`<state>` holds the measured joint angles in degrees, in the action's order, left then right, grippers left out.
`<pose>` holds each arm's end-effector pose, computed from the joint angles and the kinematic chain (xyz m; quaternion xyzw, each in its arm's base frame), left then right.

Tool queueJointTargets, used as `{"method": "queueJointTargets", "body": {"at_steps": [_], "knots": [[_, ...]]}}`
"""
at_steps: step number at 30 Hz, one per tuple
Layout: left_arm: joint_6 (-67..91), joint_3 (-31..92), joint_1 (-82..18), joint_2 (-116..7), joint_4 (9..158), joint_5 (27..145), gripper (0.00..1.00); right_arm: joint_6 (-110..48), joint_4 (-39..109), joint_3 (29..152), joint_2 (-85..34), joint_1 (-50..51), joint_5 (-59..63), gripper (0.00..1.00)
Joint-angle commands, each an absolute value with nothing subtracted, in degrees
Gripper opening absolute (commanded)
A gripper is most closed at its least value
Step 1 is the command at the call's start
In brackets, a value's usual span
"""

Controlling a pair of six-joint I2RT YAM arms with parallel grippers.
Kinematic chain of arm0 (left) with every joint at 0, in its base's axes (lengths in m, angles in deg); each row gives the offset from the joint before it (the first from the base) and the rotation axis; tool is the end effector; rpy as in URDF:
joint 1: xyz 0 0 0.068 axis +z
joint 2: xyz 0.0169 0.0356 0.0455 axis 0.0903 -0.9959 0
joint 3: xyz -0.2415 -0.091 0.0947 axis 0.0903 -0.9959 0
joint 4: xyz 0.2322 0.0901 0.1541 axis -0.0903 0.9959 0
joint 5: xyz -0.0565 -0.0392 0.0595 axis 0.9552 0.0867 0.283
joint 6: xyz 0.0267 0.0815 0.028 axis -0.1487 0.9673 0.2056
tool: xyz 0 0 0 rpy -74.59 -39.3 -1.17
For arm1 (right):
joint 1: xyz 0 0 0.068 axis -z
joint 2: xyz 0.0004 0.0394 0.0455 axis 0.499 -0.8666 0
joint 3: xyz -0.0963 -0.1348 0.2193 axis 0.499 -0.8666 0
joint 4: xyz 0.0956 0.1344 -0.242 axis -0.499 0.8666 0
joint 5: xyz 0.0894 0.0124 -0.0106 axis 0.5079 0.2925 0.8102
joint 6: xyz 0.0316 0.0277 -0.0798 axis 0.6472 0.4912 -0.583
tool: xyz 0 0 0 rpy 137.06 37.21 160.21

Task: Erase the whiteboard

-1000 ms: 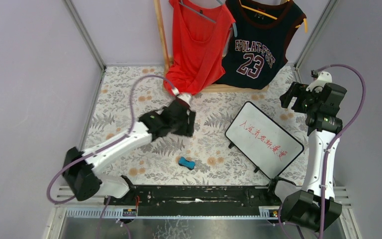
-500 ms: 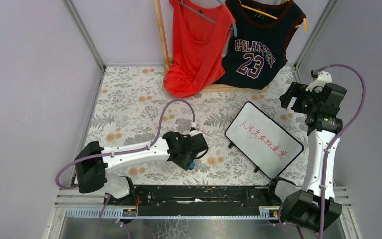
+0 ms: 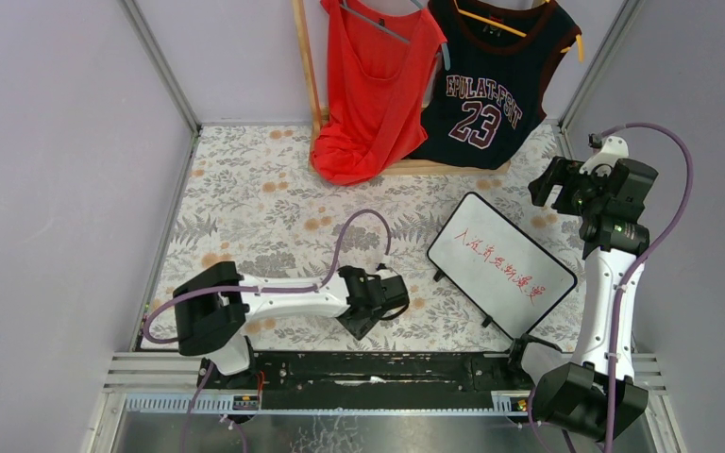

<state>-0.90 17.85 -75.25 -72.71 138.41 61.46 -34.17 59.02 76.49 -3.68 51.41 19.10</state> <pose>0.1263 -0.2826 0.1209 0.3803 0.9137 0.0753 0.1217 0.2874 -0.0764 0.3584 0.0570 0.8168 0.0920 0.5667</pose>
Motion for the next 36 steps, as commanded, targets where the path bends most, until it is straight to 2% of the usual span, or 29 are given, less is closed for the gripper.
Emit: {"method": "queueJointTargets", "body": {"at_steps": [1, 6, 17, 36], "knots": [[4.72, 20.22, -76.95, -72.58, 134.02, 54.13, 0.64, -34.75, 56.83, 76.35, -2.42, 51.32, 20.38, 0.88], [8.20, 19.28, -77.38, -71.00, 132.18, 53.17, 0.64, -34.76, 56.83, 76.37, -2.81, 51.29, 20.90, 0.88], [8.39, 19.62, -77.42, -78.70, 129.58, 51.78, 0.62, -34.70, 56.83, 76.28, -2.95, 51.29, 21.18, 0.88], [10.23, 22.50, -75.25, -80.23, 121.79, 47.15, 0.60, -34.89, 56.75, 75.94, -2.79, 51.32, 21.60, 0.88]]}}
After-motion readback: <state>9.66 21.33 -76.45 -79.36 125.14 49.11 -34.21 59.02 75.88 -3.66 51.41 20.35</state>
